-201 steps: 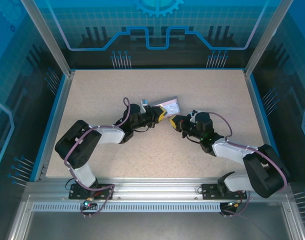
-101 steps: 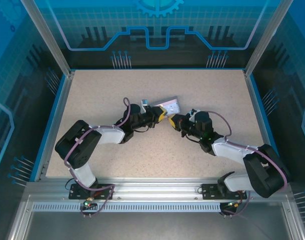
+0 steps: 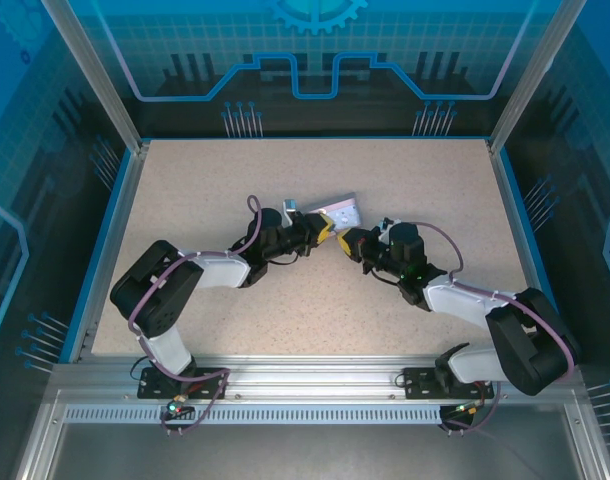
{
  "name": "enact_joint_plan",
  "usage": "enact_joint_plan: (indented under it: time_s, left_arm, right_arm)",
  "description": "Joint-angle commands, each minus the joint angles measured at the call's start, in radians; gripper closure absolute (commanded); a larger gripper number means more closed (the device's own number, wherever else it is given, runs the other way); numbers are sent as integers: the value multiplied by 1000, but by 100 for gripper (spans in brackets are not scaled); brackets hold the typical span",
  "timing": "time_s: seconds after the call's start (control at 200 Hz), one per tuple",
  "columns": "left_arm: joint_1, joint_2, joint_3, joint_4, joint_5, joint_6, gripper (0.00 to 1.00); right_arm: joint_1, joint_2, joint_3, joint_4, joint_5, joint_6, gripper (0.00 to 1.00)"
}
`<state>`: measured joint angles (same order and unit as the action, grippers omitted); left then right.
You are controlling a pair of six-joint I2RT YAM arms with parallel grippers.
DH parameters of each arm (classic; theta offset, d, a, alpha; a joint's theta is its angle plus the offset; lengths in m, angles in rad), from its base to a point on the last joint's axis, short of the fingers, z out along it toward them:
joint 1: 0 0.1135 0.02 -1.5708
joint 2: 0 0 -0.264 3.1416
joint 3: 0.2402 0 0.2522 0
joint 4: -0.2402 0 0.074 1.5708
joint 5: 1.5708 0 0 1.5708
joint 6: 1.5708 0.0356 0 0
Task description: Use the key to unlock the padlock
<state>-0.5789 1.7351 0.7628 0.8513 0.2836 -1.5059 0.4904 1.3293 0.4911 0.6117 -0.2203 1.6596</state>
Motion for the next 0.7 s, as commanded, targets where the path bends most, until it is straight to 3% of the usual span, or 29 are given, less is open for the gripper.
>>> enact_joint_plan:
  time_s: [0.0, 0.695]
  left_arm:
    - [-6, -25, -2, 69, -8, 6, 100]
    - [-9, -24, 3, 74, 0, 4, 100]
  right_arm:
    - [0, 13, 33, 18, 9, -15, 100]
    - [-12, 91, 47, 79, -26, -53, 100]
